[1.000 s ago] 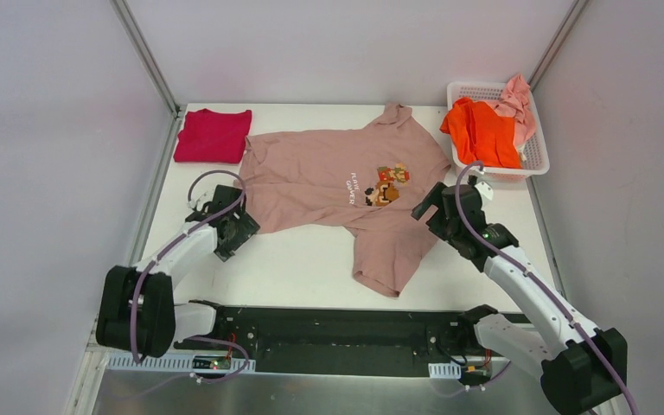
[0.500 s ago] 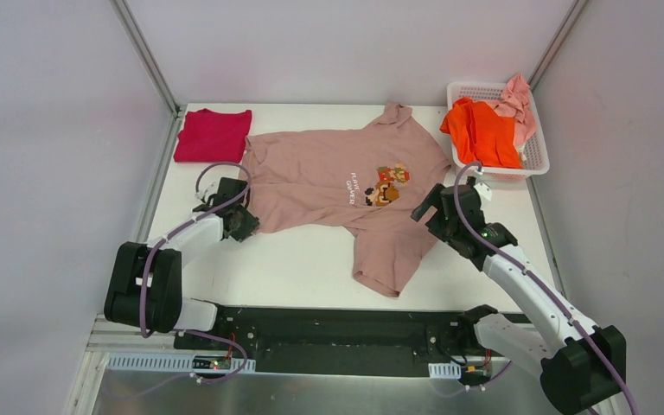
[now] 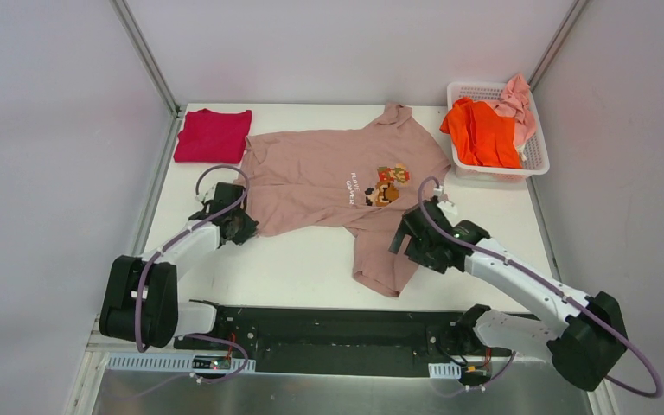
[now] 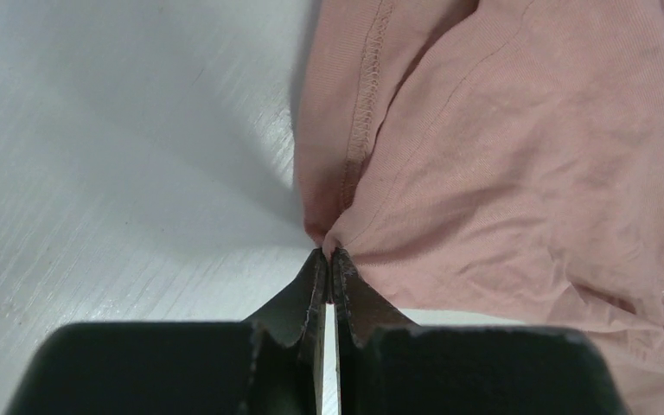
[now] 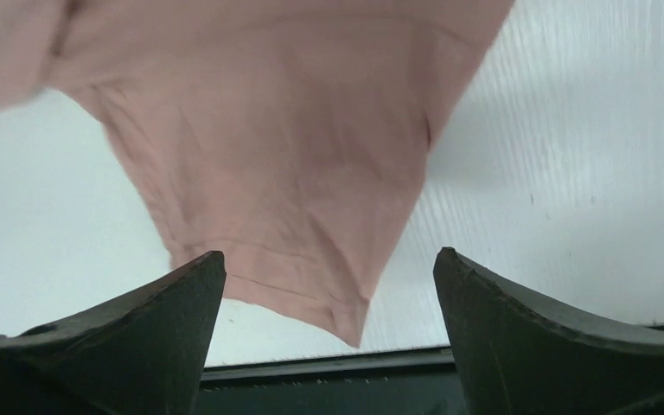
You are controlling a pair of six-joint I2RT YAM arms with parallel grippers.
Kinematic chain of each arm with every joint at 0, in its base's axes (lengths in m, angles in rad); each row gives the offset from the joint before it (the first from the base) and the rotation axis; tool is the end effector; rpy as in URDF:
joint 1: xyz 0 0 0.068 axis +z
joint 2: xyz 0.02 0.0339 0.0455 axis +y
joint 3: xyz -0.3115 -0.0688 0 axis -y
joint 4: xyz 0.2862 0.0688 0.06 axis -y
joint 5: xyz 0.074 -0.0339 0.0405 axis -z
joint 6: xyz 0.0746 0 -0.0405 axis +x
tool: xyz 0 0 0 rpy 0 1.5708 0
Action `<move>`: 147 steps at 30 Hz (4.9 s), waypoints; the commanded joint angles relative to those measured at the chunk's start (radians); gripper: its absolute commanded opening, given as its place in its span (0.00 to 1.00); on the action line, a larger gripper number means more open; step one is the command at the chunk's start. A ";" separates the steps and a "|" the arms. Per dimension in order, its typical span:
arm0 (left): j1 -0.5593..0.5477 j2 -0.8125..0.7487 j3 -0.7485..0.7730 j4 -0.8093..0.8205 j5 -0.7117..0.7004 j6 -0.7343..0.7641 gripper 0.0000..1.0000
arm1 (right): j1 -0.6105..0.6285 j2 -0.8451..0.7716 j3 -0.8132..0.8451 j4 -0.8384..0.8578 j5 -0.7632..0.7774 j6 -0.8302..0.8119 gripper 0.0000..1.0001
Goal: Fold and stack the t-shirts
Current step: Flatten out the tshirt
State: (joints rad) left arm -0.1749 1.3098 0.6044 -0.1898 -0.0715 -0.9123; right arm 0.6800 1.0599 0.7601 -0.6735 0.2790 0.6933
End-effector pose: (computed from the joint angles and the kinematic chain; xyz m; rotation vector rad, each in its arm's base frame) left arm 0.2857 -0.0451 0.1588 -0.9310 2.3223 -0.3779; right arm 0.2002 0.1355 0.2376 0.1247 2.4995 0.2166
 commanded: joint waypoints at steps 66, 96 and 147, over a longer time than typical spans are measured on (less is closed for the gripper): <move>0.109 -0.306 0.189 -0.295 0.008 0.136 0.00 | -0.319 -0.438 0.048 -0.096 -0.025 -0.074 0.00; 0.068 -0.473 1.308 -0.503 0.043 0.300 0.00 | -0.318 -0.120 1.429 -0.025 -0.176 -0.508 0.00; 0.102 0.909 1.182 -0.091 -0.180 0.414 0.00 | -0.425 1.067 1.080 0.247 0.032 -0.528 0.00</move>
State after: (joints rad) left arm -0.0891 2.2078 1.7386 -0.2947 -0.2382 -0.5285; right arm 0.2550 2.1338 1.7756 -0.4538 0.3019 0.1051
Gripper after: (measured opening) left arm 0.008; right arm 0.012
